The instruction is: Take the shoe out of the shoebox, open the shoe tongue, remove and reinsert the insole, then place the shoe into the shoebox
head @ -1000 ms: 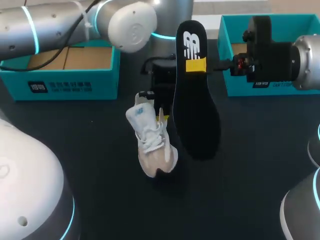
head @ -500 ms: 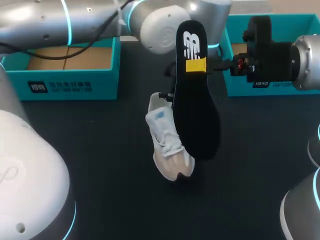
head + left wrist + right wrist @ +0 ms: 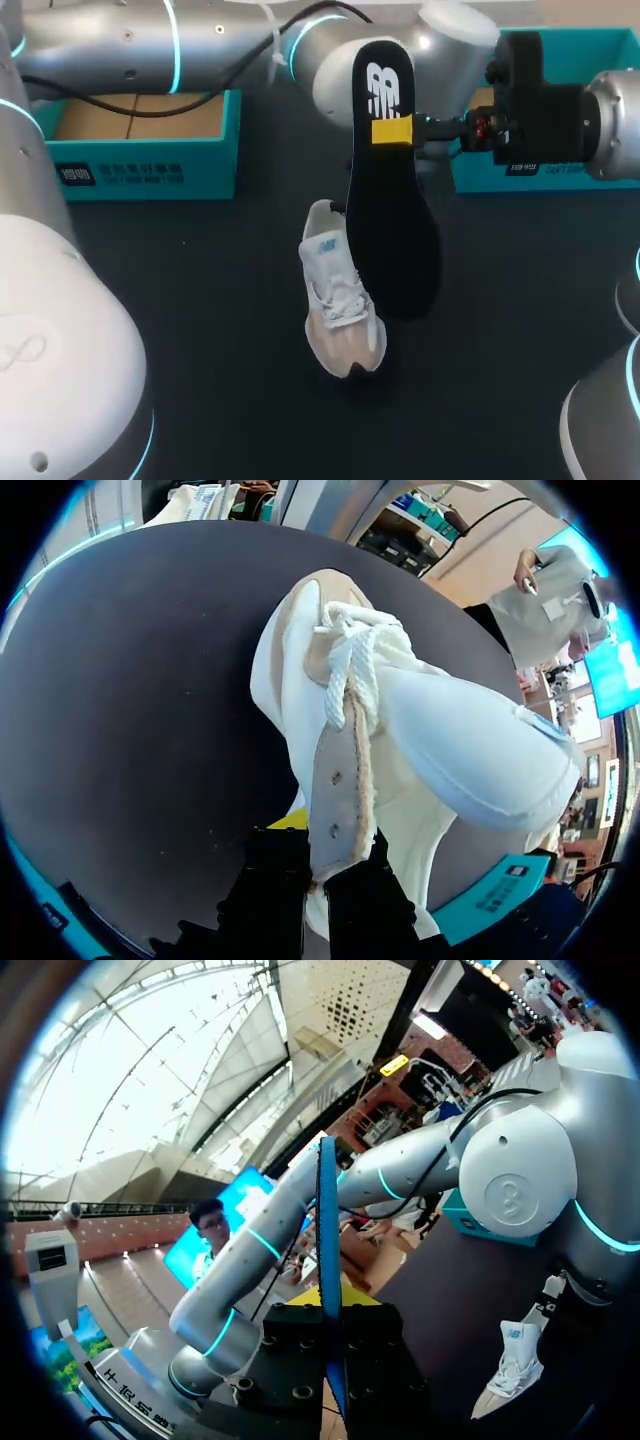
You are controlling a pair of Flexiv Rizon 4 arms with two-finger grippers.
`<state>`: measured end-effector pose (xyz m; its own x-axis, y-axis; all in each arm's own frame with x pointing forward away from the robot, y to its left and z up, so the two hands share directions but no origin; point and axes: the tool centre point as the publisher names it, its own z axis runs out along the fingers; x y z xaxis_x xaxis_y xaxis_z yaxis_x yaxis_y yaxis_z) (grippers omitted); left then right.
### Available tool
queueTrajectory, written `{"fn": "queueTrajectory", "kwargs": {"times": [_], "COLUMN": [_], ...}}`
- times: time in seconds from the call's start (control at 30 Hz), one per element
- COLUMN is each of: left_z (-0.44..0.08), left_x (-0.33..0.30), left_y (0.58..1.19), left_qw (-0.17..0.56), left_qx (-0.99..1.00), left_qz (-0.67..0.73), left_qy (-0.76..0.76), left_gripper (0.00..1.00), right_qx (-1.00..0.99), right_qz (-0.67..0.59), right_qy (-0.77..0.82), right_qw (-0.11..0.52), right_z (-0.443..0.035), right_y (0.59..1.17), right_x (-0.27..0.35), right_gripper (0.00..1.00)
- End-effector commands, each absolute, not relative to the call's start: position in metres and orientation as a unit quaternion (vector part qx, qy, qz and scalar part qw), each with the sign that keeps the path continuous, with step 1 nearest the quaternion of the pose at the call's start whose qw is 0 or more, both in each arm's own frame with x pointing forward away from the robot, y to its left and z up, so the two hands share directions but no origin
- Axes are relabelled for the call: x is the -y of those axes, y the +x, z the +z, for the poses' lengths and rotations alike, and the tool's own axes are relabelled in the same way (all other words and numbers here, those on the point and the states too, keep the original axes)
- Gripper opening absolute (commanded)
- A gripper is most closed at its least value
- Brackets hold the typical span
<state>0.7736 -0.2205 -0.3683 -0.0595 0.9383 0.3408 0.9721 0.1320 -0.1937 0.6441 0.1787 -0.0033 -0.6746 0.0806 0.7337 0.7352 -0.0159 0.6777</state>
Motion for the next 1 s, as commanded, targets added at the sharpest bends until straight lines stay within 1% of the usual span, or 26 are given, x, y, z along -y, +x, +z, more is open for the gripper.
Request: {"fn": "queueTrajectory", "kwargs": {"times": [0.03, 0.37, 0.4, 0.47, 0.5, 0.53, 0.7, 1.0], "left_z": [-0.377, -0.383, -0.382, -0.378, -0.374, -0.371, -0.351, -0.310], "left_x": [0.225, 0.226, 0.225, 0.224, 0.224, 0.224, 0.227, 0.243], "left_y": [0.770, 0.764, 0.764, 0.763, 0.763, 0.763, 0.769, 0.797], "left_qw": [0.203, 0.189, 0.189, 0.185, 0.183, 0.177, 0.151, 0.073], "left_qx": [0.720, 0.698, 0.694, 0.687, 0.684, 0.684, 0.689, 0.720], "left_qz": [-0.053, -0.048, -0.044, -0.033, -0.027, -0.025, 0.004, 0.079], "left_qy": [-0.662, -0.689, -0.693, -0.702, -0.705, -0.707, -0.709, -0.686], "left_gripper": [0.00, 0.00, 0.08, 0.52, 0.84, 1.00, 1.00, 1.00], "right_qx": [0.654, 0.654, 0.654, 0.654, 0.654, 0.654, 0.654, 0.654], "right_qz": [-0.640, -0.640, -0.640, -0.640, -0.640, -0.640, -0.640, -0.640], "right_qy": [-0.313, -0.313, -0.313, -0.313, -0.313, -0.313, -0.313, -0.313], "right_qw": [0.256, 0.256, 0.256, 0.256, 0.256, 0.256, 0.256, 0.256], "right_z": [-0.003, -0.003, -0.003, -0.003, -0.003, -0.003, -0.003, -0.003], "right_y": [0.645, 0.645, 0.645, 0.645, 0.645, 0.645, 0.645, 0.645], "right_x": [-0.181, -0.181, -0.181, -0.181, -0.181, -0.181, -0.181, -0.181], "right_gripper": [0.00, 0.00, 0.00, 0.00, 0.00, 0.00, 0.00, 0.00]}}
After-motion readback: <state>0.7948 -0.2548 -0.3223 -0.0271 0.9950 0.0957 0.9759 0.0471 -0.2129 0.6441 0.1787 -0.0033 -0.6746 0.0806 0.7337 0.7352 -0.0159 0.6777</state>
